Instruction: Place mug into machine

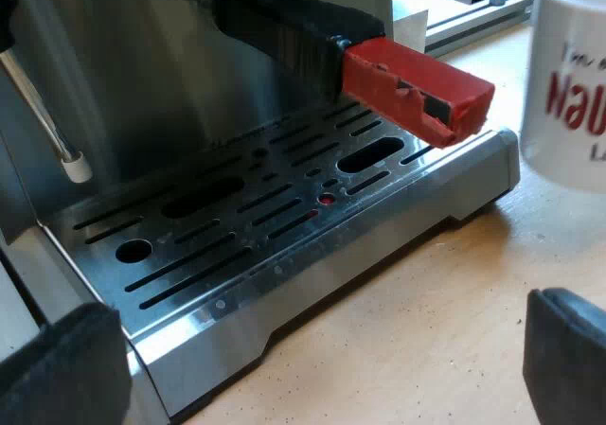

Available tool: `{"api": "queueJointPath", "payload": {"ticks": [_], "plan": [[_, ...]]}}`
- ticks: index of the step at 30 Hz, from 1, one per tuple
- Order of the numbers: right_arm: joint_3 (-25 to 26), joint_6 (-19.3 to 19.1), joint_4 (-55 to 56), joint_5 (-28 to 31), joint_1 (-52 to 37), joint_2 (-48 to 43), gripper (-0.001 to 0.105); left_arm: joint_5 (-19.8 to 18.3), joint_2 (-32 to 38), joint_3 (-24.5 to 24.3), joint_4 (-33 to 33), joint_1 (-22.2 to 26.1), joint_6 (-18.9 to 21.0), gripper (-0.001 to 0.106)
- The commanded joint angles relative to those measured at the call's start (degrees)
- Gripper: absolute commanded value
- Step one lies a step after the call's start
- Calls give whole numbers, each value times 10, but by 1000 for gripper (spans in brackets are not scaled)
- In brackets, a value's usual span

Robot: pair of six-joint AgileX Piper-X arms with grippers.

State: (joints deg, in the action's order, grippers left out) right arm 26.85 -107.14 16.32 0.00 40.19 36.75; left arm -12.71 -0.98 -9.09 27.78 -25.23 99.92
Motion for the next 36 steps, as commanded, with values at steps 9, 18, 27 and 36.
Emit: {"api": "queueJointPath", "payload": {"ticks": [9,18,27,36], "plan": [[10,69,-248,92,77,169,0,4,-2,-1,-11,-1,1,85],[50,71,-330,108,82,287,0,4,-2,-1,-11,-1,1,85],[106,71,-376,108,82,391,0,4,-2,-1,-11,-1,1,85],[162,71,-397,110,81,474,0,4,-2,-1,-11,-1,1,85]]}}
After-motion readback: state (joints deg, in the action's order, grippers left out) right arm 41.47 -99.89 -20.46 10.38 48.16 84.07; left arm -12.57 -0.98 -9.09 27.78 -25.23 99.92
